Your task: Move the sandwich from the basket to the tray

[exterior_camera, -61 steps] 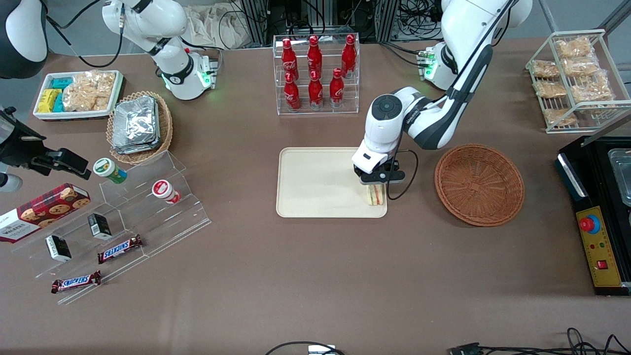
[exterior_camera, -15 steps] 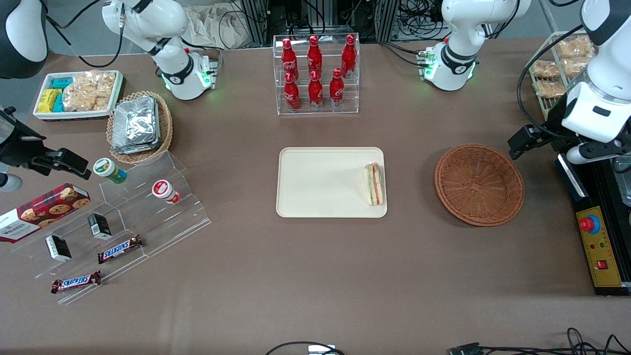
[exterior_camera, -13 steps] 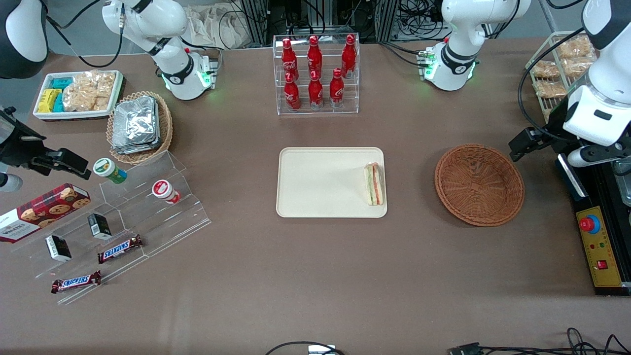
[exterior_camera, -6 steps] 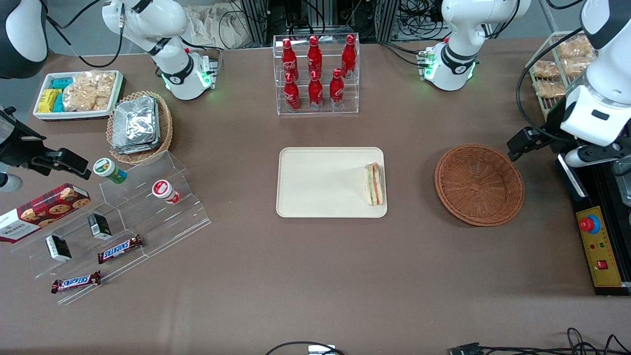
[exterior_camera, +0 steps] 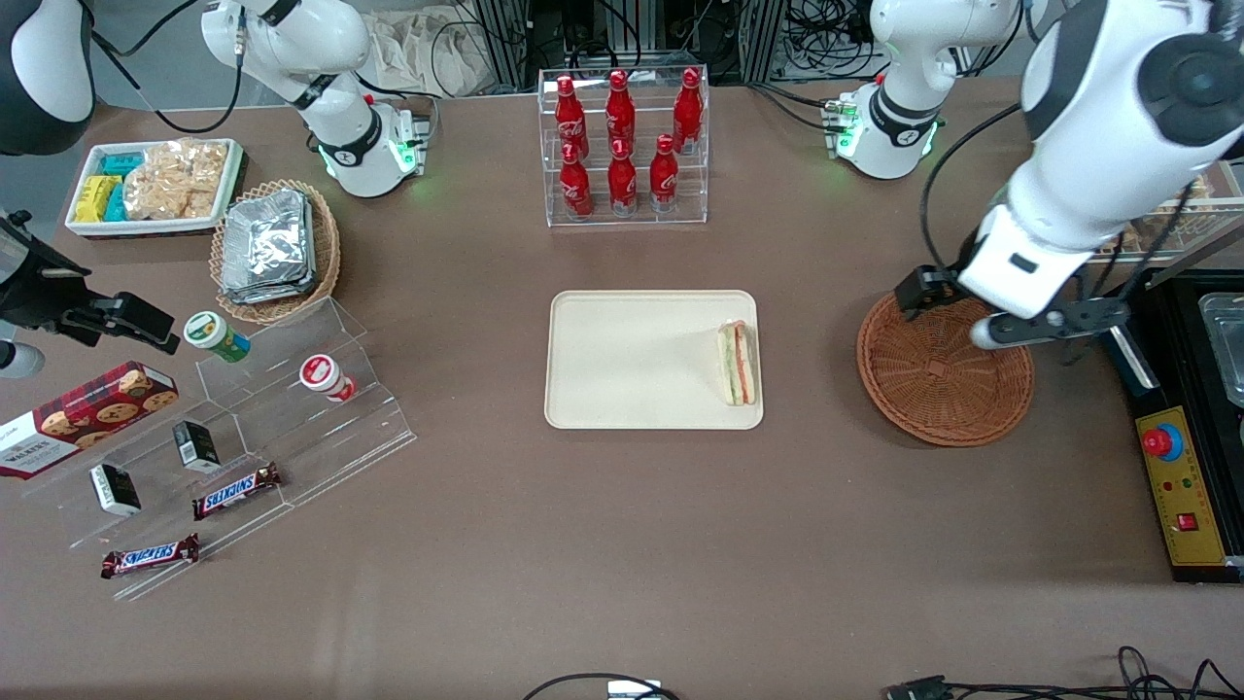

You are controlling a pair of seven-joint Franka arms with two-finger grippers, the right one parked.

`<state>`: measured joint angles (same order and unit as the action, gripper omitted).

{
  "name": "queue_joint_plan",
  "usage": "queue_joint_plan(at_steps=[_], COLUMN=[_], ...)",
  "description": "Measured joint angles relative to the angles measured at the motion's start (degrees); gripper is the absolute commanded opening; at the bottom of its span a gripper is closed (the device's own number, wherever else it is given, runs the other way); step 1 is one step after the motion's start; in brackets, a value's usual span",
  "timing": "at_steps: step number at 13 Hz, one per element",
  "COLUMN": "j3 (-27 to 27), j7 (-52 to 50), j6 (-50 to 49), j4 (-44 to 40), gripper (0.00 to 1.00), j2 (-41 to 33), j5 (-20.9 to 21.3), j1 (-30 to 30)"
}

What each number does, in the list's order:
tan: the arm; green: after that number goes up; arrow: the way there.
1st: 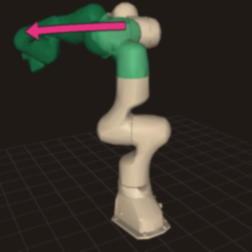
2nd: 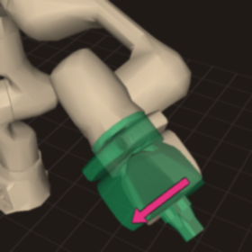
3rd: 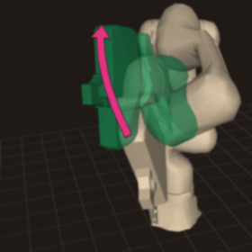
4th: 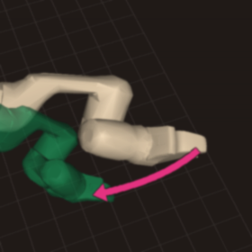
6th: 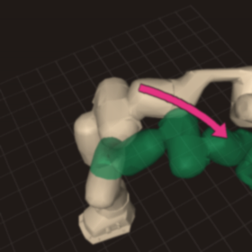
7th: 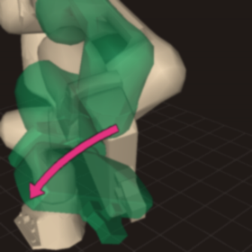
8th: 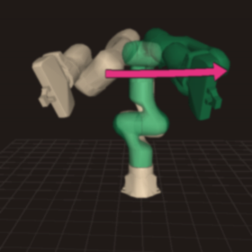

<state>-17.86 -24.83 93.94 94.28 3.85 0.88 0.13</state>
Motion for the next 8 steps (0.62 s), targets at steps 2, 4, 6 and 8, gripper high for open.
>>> queue_joint_plan(at_steps=[2, 4, 6, 8], j3=[-0.3, 0.1, 0.8, 1.4], j7=[-0.1, -0.1, 0.1, 0.8], j6=[-2.0, -2.6, -2.6, -2.6], j4=[0.0, -0.2, -0.9, -1.2], gripper=[1.0, 1.0, 1.0, 1.0], j2=[0.5, 0.3, 0.0, -0.5], j5=[0.0, 0.1, 0.1, 0.0], j1=[0.1, 0.7, 2.9, 5.2])
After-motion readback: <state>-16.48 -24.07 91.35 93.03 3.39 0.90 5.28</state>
